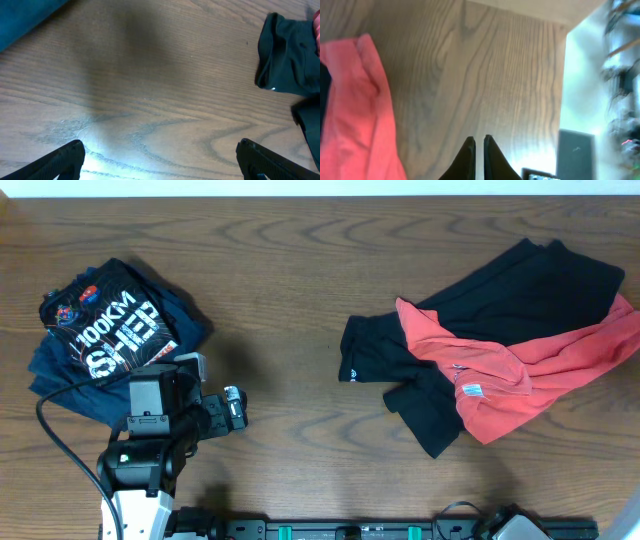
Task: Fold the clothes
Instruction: 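Pull the coral shirt off the black garment to the right edge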
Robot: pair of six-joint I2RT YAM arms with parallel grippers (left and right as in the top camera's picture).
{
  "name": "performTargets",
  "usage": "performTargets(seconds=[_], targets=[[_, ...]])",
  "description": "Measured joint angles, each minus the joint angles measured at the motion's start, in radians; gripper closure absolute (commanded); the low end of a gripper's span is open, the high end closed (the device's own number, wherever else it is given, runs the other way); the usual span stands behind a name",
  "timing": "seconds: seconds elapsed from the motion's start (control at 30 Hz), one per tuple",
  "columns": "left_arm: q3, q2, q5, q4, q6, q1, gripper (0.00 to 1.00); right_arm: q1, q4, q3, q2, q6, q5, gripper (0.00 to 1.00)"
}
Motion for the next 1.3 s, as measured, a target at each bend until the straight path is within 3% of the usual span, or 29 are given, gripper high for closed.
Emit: performTargets(seconds=[0.17, 0.33, 0.7, 0.73, 0.77, 0.87, 0.9, 1.1, 1.3], targets=[[0.0, 0.0, 0.0, 0.001, 0.0, 0.0, 0.02, -0.006, 0.027, 0.0, 0.011, -0.168, -0.394, 0.69], [0.0, 0.0, 0.0, 0.0, 0.0, 0.0, 0.02, 0.076, -0.023, -0.013, 0.085, -0.273, -0.562, 0.46], [0.0, 0.0, 0.0, 0.001, 0.0, 0.0, 0.02, 0.272, 0.138, -0.172, 0.406, -0.346, -0.658, 0.36], [0.0, 0.0, 0.0, 0.001, 0.0, 0.0, 0.02, 0.289, 0.151, -0.175, 0.435, -0.35, -0.668, 0.36], [0.0, 0.0, 0.0, 0.001, 0.0, 0.0, 0.02, 0.306, 0.168, -0.177, 0.462, -0.354, -0.678, 0.43], [0.0, 0.0, 0.0, 0.001, 0.0, 0.0, 0.02, 0.353, 0.212, -0.177, 0.525, -0.372, -0.702, 0.92], [0.0, 0.0, 0.0, 0.001, 0.0, 0.0, 0.02, 0.364, 0.222, -0.177, 0.538, -0.372, -0.705, 0.99], [0.0, 0.0, 0.0, 0.0, 0.0, 0.0, 0.02, 0.374, 0.175, -0.141, 0.55, -0.373, -0.698, 0.99], [0.0, 0.0, 0.0, 0.0, 0.0, 0.0, 0.02, 0.28, 0.076, 0.128, 0.429, -0.291, -0.504, 0.99]])
